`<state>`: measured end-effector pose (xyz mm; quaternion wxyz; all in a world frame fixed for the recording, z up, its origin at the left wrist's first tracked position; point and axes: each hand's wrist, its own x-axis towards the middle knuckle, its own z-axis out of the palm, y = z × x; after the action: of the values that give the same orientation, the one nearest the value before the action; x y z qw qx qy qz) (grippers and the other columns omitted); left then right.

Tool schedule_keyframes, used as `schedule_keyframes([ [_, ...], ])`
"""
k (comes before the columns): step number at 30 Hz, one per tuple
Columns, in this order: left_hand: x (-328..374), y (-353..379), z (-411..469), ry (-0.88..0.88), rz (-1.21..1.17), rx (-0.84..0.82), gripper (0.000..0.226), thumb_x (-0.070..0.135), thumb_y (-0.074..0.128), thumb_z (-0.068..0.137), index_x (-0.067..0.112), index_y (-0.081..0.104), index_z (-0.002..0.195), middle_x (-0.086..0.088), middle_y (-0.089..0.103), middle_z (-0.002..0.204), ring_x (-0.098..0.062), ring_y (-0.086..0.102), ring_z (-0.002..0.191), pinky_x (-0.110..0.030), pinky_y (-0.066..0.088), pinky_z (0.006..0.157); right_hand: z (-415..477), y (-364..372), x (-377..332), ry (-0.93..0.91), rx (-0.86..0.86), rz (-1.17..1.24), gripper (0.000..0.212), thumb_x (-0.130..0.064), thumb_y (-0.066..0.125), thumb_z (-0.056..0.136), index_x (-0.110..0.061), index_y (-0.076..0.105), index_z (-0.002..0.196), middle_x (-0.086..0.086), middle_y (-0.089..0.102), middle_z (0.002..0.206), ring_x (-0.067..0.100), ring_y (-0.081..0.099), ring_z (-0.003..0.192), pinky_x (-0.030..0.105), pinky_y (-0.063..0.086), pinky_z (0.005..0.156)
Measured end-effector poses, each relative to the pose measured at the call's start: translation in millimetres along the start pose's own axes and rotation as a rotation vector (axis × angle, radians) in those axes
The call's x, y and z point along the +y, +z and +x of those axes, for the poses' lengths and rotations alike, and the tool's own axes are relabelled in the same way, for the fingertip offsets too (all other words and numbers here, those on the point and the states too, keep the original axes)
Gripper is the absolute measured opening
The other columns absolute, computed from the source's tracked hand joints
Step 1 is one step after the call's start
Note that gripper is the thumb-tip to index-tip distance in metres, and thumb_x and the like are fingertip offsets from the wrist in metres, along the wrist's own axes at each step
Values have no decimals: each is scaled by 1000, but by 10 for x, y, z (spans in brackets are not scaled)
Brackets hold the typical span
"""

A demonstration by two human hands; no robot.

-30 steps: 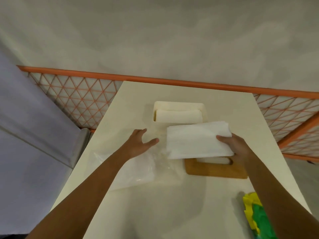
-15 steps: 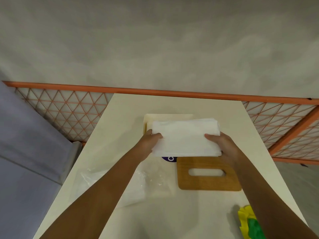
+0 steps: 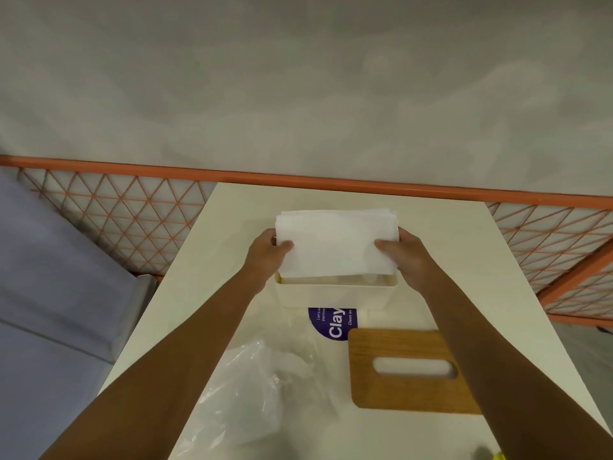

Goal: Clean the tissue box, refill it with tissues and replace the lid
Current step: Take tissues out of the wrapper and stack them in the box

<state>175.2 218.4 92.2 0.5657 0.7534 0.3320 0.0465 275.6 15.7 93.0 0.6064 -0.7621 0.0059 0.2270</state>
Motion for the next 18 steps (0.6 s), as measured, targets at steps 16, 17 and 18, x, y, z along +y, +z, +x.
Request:
schedule_keyframes([
  [16, -88, 312, 324, 64, 811, -58, 43, -3, 42, 90, 0, 41, 132, -21, 51, 127, -34, 55, 114, -33, 47, 89, 273, 213, 275, 125, 23, -788, 54, -6, 48, 90, -2, 27, 139, 19, 51, 127, 31, 53, 114, 21, 40, 64],
  [17, -75, 321, 310, 61, 831, -55, 43, -2, 41, 91, -1, 39, 134, -21, 49, 129, -34, 54, 116, -34, 46, 92, 267, 219, 266, 129, 25, -791, 56, -6, 49, 89, -2, 26, 140, 19, 51, 127, 31, 53, 113, 19, 38, 56],
  [18, -62, 325, 294, 58, 847, -51, 44, -2, 40, 91, -1, 37, 135, -21, 48, 130, -35, 53, 117, -34, 45, 93, 254, 217, 260, 127, 31, -788, 58, -6, 50, 89, -2, 24, 141, 18, 52, 126, 30, 54, 112, 18, 35, 51],
])
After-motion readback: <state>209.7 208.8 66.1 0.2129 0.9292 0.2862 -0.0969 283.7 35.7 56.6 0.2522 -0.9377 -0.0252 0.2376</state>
